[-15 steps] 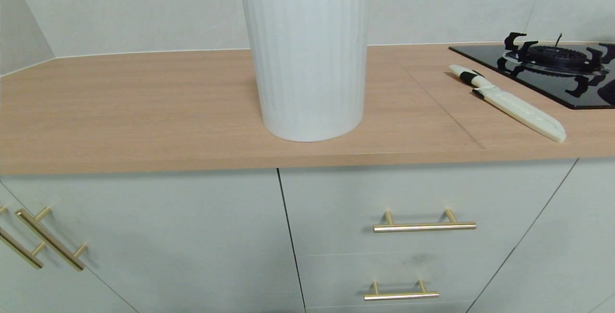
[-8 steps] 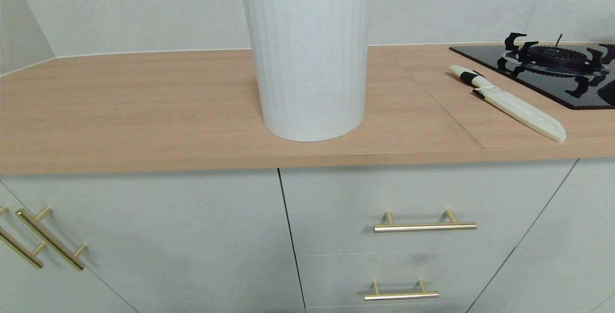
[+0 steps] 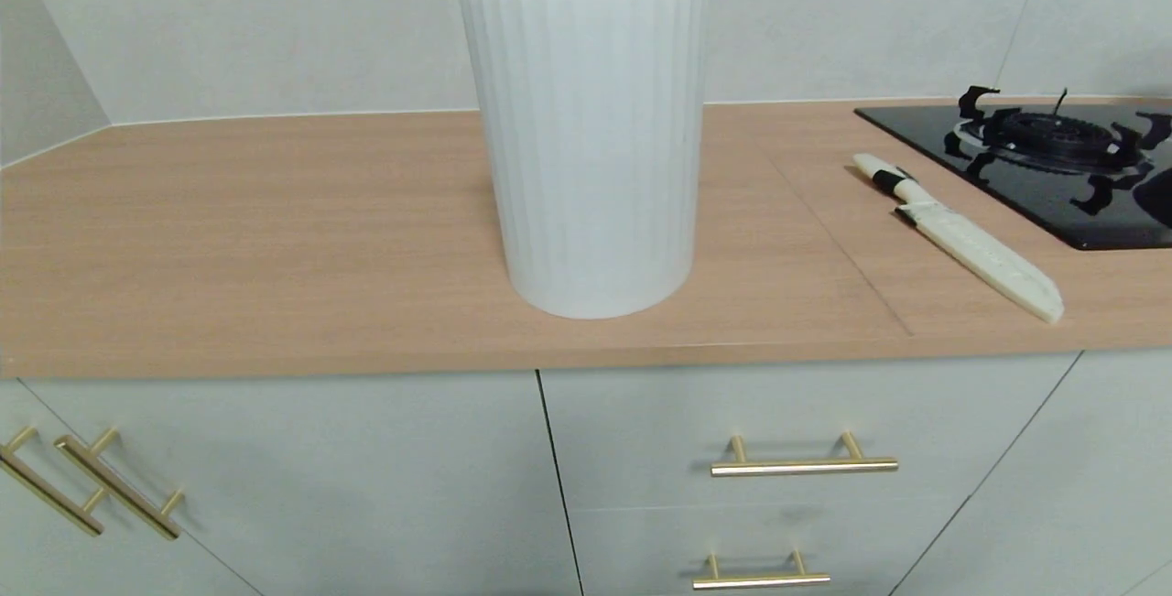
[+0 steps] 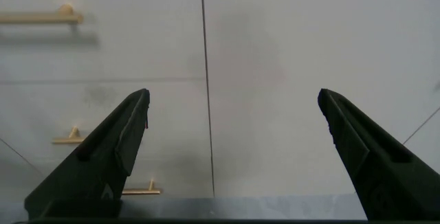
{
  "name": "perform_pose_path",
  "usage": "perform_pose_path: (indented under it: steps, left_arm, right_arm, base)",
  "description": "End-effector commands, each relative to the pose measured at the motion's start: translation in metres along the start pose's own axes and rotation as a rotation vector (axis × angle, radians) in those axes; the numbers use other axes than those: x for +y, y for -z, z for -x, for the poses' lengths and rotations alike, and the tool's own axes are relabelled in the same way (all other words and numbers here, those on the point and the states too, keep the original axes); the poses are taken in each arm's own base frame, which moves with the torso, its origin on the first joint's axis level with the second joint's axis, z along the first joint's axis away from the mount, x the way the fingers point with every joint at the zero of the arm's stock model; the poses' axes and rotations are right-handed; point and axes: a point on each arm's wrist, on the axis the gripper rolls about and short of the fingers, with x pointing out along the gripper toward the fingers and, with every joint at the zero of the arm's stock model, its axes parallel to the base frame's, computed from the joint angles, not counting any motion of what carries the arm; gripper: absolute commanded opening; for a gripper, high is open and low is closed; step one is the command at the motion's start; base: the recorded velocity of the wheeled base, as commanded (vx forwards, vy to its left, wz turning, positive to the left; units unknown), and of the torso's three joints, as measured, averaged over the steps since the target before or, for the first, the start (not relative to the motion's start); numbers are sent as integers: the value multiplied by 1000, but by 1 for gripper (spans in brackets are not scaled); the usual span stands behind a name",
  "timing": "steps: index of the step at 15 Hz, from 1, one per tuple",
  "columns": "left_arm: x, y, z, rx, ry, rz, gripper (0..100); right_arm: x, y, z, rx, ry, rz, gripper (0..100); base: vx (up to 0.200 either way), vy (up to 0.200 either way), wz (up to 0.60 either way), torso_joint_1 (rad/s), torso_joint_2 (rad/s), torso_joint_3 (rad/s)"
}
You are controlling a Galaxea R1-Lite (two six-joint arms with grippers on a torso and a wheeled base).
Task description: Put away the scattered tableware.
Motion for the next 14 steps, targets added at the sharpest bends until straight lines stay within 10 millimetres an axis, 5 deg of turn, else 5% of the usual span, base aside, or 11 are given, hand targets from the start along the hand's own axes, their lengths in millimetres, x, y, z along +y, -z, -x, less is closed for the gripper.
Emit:
perform_pose_path:
  steps: [1,14]
  left_arm:
    - [0,0,0,1,0,0,100]
    - [0,0,0,3,0,0,100]
  right_arm:
    - [0,0,0,1,0,0,100]
    - [0,0,0,1,0,0,100]
  base:
    - [0,0,0,163,-559,-290]
    - [0,0,0,191,-482,-284]
